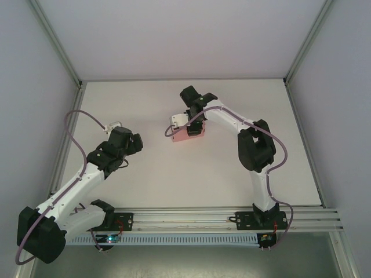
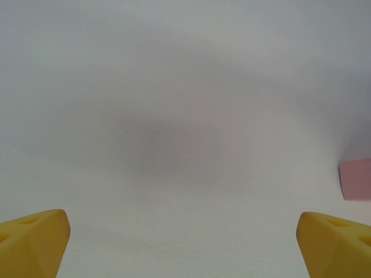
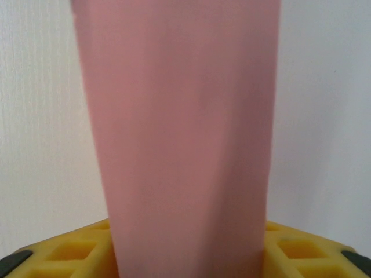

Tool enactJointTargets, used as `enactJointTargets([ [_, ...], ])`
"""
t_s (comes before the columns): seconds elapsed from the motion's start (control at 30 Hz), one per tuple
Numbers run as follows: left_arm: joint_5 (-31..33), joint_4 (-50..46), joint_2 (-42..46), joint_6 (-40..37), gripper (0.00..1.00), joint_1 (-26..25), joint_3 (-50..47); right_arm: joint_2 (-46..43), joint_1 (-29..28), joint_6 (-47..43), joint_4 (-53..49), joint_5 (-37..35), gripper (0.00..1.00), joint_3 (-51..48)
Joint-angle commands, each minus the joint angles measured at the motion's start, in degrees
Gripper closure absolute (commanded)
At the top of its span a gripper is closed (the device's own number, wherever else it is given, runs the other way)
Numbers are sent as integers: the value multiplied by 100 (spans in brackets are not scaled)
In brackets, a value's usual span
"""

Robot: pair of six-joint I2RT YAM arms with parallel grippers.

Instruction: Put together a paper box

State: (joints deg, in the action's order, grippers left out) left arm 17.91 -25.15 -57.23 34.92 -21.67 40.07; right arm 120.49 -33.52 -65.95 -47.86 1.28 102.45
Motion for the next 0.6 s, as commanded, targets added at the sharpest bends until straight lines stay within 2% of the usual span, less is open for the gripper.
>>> enactJointTargets([
  [0.0, 195, -166, 138, 116, 0, 1, -61, -63, -108, 171, 122, -379, 57, -25],
  [0.13, 192, -162, 208, 120, 0, -3, -105, -478, -283, 476, 1532, -1380, 62, -909],
  [0.2, 206, -145, 244, 127, 0, -4, -140, -783, -445, 548, 2870, -2146, 68, -1693],
  [0.33, 189, -72, 283, 138, 0, 2, -197, -1361, -812, 379, 5287, -3043, 68, -3240],
  [0.43, 129, -8, 272, 104, 0, 5, -208, -1589, -1137, 522, 5920, -3284, 68, -3882],
  [0.57, 77, -12, 265, 57, 0, 5, -222, -1504, -1526, 541, 6834, -4127, 68, -4534],
])
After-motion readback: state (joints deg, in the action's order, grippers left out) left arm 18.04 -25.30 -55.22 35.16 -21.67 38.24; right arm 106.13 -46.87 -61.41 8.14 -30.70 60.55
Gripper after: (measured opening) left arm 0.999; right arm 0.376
